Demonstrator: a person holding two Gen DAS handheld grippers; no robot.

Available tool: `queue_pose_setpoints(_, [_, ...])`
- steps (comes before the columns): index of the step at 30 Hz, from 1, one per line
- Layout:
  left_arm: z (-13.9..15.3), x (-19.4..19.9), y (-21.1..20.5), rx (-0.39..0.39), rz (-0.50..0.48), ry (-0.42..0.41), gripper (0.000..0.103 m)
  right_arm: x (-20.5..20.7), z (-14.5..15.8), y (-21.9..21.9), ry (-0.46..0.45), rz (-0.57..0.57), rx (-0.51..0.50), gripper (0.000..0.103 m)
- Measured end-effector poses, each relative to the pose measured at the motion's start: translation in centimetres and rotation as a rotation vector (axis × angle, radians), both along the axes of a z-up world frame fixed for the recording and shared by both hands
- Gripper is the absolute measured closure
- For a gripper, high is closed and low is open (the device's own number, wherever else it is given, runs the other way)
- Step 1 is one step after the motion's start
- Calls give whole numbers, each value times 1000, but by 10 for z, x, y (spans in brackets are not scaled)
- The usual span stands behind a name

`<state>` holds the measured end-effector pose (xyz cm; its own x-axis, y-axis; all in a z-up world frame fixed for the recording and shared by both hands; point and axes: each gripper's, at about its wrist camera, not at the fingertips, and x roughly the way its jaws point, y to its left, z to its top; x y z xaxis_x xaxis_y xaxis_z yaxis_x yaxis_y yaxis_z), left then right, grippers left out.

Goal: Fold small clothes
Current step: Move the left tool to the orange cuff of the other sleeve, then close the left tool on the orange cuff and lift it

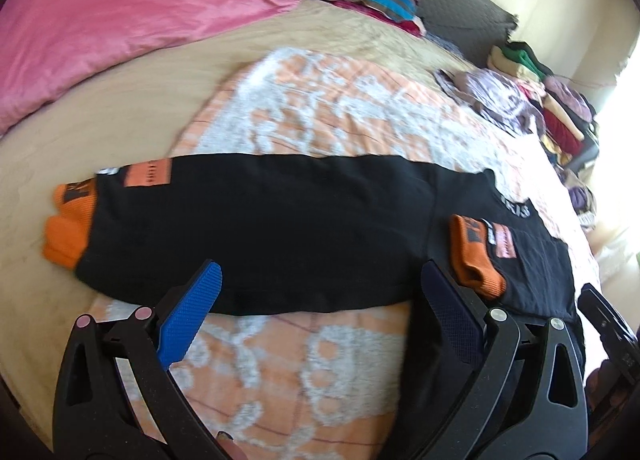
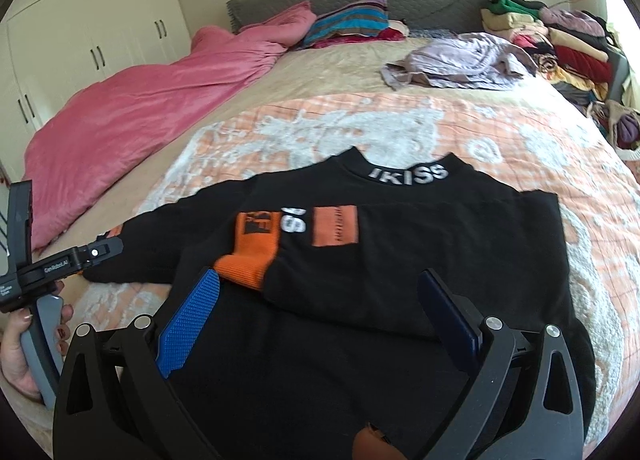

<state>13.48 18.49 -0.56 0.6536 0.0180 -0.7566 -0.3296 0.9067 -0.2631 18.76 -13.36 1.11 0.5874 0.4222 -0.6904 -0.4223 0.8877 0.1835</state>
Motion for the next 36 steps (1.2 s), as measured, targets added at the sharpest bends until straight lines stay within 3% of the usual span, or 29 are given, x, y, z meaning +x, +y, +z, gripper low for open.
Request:
queue_pose_setpoints(13, [-2, -39, 66, -8, 206, -3, 9, -11, 2, 60, -15, 107, -24, 4])
queue_pose_setpoints(29, [-36, -67, 125, -106, 357, 37, 9, -33, -12, 125, -9, 244, -72, 4])
queue_pose_setpoints(36, [-45, -65, 142, -164, 428, -32, 10, -40, -20, 133, -2, 266, -99, 4])
